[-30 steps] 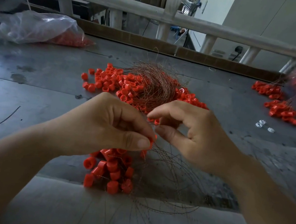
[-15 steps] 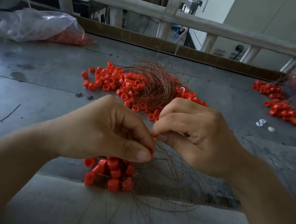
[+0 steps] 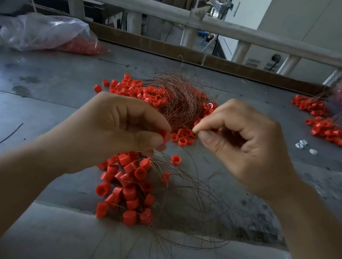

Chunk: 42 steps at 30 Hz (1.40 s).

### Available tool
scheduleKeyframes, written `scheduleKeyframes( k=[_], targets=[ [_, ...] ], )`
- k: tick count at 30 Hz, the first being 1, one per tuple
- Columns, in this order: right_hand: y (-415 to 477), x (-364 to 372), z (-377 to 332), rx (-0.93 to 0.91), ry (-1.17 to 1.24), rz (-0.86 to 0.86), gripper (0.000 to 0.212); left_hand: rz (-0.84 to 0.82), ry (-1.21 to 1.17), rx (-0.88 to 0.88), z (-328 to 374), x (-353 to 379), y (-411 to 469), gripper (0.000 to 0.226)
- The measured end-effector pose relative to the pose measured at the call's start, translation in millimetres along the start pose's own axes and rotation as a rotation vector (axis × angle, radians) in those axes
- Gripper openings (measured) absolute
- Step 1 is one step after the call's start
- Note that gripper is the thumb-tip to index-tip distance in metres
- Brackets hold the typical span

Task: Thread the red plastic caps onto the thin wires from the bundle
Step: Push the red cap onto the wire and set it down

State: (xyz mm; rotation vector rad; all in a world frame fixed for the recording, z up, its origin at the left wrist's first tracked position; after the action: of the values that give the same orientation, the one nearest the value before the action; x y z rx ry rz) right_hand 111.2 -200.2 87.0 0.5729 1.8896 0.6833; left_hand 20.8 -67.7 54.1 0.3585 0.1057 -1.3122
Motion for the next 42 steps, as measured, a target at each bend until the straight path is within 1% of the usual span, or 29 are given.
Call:
scheduleKeyframes(
  k=[3,6,11,18,24,31,36,42],
  targets=[
    [-0.1,-1.5,-1.0,0.047,0.057,0.050,0.012,0.136,-0.055,0.014,-1.6,-2.7,2.4,0.030],
    [0.6,1.1,-1.4,0.074,0.068,0.052,0.013,0.173,-0.045,0.030,0.3,0.3,1.3,0.033],
    [0.6,7.3,-5.6,0.072,0.072,0.052,0.013,0.218,-0.056,0.055,5.5,2.8,0.3,0.032],
    [-1.0,10.5,-6.1,0.079,0.054,0.033,0.007,0.195,-0.092,0.051,6.1,4.0,-0.8,0.031],
    [-0.1,9.6,-6.4,0.070,0.039,0.041,0.007,0.133,-0.113,0.048,5.7,8.4,-0.1,0.029],
    [-0.6,8.2,-6.8,0.079,0.036,0.040,0.006,0.134,-0.235,0.021,1.2,5.6,0.8,0.029],
    [-0.2,8.2,-6.8,0.092,0.031,0.045,0.007,0.177,-0.179,0.008,1.6,3.3,-0.9,0.031],
    [-0.3,11.6,-6.7,0.099,0.016,0.033,0.006,0.119,-0.189,0.029,2.7,9.4,-0.7,0.033]
  ],
)
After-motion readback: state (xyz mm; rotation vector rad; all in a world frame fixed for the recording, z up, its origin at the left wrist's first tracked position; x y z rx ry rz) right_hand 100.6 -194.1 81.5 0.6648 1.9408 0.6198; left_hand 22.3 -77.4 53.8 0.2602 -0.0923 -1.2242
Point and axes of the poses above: each hand's wrist, its own y-axis towards the middle knuckle, its own x-axis out of the palm, z = x × y, the point moved 6 cm from there along y, towards the middle knuckle, and after that the axes turned 6 degrees about -x, right-handed, at the moved point
